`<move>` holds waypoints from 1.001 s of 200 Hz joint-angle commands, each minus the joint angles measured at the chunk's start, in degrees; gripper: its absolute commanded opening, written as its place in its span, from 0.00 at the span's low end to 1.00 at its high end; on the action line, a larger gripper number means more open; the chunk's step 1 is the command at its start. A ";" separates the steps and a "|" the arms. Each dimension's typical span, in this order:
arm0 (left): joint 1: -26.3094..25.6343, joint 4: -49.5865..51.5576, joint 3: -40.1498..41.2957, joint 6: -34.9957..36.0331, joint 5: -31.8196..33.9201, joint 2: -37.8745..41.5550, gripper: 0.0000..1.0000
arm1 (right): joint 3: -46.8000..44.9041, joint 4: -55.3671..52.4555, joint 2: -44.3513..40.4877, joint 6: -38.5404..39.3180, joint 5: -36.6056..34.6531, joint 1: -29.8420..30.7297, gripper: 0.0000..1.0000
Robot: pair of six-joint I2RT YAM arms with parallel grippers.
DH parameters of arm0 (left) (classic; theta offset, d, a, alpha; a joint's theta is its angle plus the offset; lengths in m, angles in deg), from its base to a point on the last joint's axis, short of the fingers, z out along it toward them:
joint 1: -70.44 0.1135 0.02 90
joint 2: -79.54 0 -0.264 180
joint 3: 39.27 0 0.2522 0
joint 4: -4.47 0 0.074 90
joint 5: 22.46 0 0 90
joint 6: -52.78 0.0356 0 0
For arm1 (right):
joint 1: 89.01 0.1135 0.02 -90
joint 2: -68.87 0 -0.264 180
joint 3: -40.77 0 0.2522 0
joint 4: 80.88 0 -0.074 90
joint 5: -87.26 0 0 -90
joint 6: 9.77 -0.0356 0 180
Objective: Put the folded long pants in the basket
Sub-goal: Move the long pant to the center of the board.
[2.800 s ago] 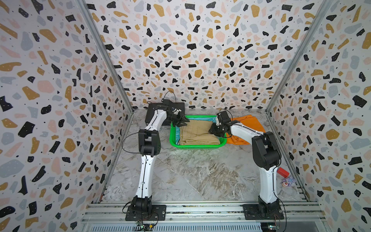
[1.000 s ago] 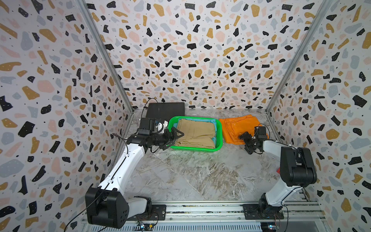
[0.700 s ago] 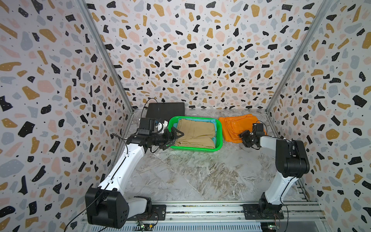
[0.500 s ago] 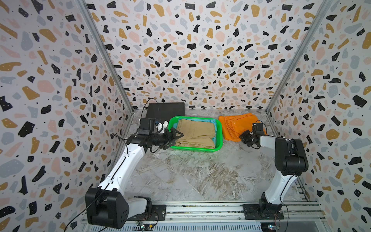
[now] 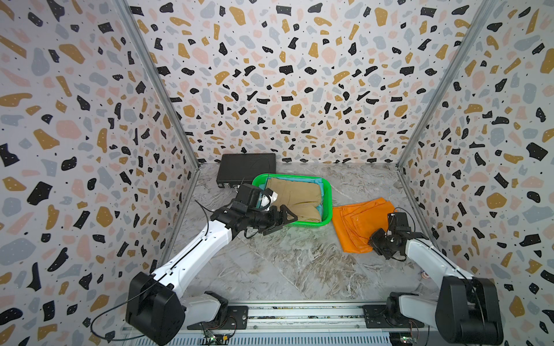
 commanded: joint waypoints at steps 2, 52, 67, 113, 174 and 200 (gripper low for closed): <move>-3.48 -6.86 3.60 -5.89 4.18 0.11 0.92 | -2.64 -14.09 -6.05 1.86 4.09 0.09 0.00; -12.13 -20.94 15.68 -18.67 12.41 1.92 0.93 | -8.65 -29.15 -13.87 5.22 11.00 0.08 0.00; -12.27 -20.92 15.50 -18.64 12.30 -0.07 0.93 | -9.22 -32.57 -17.55 4.96 12.24 0.15 0.00; -14.13 -19.87 14.24 -19.30 11.53 -8.73 0.93 | -12.12 -37.57 -24.28 3.17 17.39 0.51 0.00; -16.56 -18.90 11.62 -19.59 11.97 -14.44 0.94 | -7.69 -40.74 -35.92 0.65 25.97 0.51 0.59; -17.94 -18.90 9.51 -19.33 11.98 -17.30 0.94 | -3.88 -41.60 -35.59 2.26 29.67 0.51 0.71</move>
